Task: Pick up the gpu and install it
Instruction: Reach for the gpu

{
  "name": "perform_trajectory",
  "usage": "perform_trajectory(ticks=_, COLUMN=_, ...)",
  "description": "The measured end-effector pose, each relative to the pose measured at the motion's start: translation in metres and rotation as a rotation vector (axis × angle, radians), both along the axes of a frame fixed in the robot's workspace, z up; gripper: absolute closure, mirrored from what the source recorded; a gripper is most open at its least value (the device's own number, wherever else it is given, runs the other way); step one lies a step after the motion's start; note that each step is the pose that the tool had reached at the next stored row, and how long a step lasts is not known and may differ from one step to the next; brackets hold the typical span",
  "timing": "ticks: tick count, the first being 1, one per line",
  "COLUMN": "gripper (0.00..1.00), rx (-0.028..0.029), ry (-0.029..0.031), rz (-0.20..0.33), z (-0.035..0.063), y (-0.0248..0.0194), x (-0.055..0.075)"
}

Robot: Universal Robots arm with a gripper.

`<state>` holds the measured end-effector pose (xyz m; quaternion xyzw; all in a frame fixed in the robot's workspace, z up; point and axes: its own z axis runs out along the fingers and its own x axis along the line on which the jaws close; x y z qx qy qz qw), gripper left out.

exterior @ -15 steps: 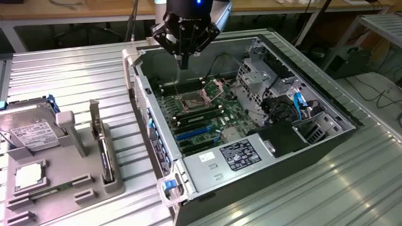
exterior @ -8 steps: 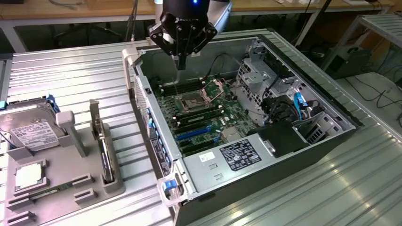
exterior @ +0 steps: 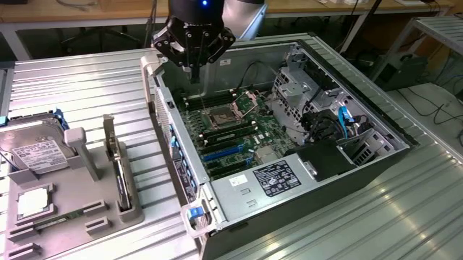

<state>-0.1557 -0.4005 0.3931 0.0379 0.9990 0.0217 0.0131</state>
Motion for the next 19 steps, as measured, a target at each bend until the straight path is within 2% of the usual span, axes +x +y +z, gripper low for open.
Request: perform_trajectory(ticks=19, gripper=0.89, rx=0.0000, ry=0.0000, rz=0.000, z=-0.0001, y=-0.0007, x=-0.018)
